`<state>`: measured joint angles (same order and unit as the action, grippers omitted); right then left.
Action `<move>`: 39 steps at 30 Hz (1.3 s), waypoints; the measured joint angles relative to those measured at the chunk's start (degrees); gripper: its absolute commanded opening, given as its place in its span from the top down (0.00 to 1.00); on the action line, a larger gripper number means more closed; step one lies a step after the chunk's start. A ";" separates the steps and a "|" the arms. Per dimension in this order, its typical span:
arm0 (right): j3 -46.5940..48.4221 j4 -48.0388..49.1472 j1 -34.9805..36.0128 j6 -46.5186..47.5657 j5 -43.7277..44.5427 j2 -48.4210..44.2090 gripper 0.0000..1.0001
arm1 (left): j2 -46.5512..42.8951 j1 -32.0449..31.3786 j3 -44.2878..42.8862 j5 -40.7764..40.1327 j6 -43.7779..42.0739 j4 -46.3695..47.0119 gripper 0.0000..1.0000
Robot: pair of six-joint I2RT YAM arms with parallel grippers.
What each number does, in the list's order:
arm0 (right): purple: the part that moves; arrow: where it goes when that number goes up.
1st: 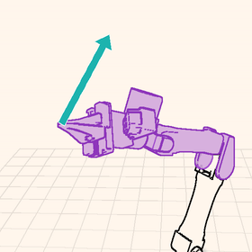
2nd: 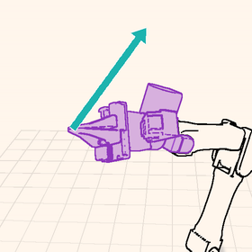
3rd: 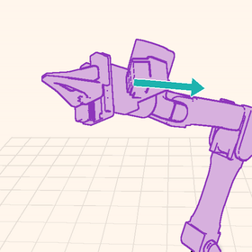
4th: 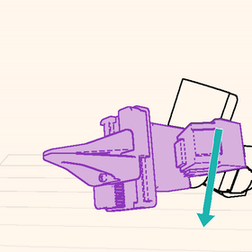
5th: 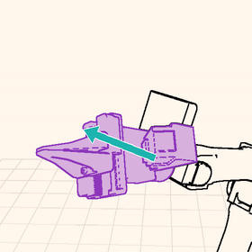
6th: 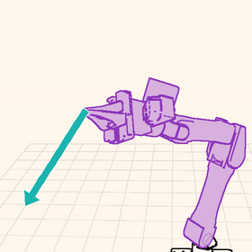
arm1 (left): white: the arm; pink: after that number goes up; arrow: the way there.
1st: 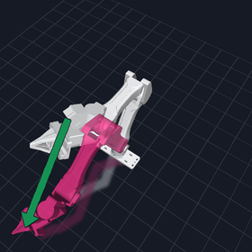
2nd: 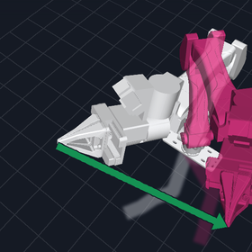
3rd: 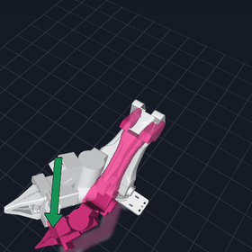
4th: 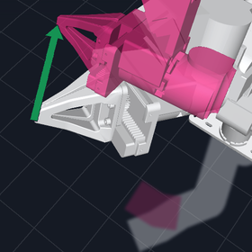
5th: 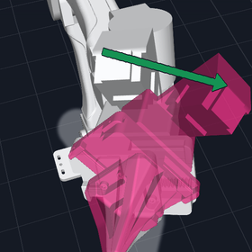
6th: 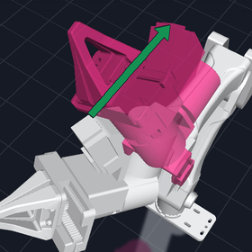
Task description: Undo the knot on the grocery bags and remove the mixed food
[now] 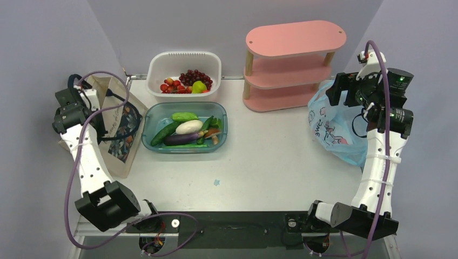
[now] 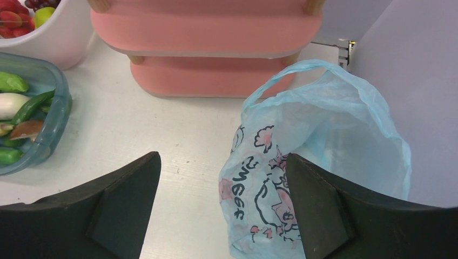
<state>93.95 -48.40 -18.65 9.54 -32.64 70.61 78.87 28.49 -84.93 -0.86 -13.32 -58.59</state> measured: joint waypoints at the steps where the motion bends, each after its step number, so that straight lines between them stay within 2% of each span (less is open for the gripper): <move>1: -0.24 0.00 0.02 -0.26 -0.31 -0.02 0.19 | -1.44 1.05 0.92 0.00 -0.96 -0.92 1.00; 5: -1.29 0.35 0.46 -1.51 -1.25 -0.26 0.19 | -7.50 4.17 2.93 -1.79 -4.42 -5.88 1.00; 13: -1.84 1.36 1.84 -3.04 -2.12 -0.50 0.20 | -24.87 4.52 8.26 -10.05 -13.42 -16.90 1.00; 19: -1.86 1.68 3.10 -3.45 -2.64 -0.55 0.20 | -29.18 4.63 8.20 -13.60 -20.37 -26.77 1.00; 20: -1.86 1.68 3.39 -3.54 -2.78 -0.55 0.20 | -29.16 4.63 7.61 -13.20 -21.81 -28.50 0.96; 21: -1.86 1.73 3.58 -3.69 -2.86 -0.55 0.20 | -29.27 4.63 7.04 -12.74 -22.95 -29.55 0.73; 23: -2.14 2.10 4.07 -3.96 -3.06 -0.57 0.20 | -30.25 4.63 6.29 -11.39 -26.53 -30.38 0.55; 28: -4.02 2.80 5.46 -4.52 -3.61 -0.57 0.20 | -31.98 4.63 3.63 -9.79 -28.46 -31.76 0.49; 39: -5.27 3.04 7.13 -4.33 -3.54 -1.66 0.20 | -19.85 4.63 1.09 -7.50 -16.37 -24.65 0.45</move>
<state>88.68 -45.36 -11.53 5.21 -36.18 68.95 59.02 33.12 -83.83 -8.36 -29.69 -83.24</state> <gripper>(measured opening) 0.801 0.544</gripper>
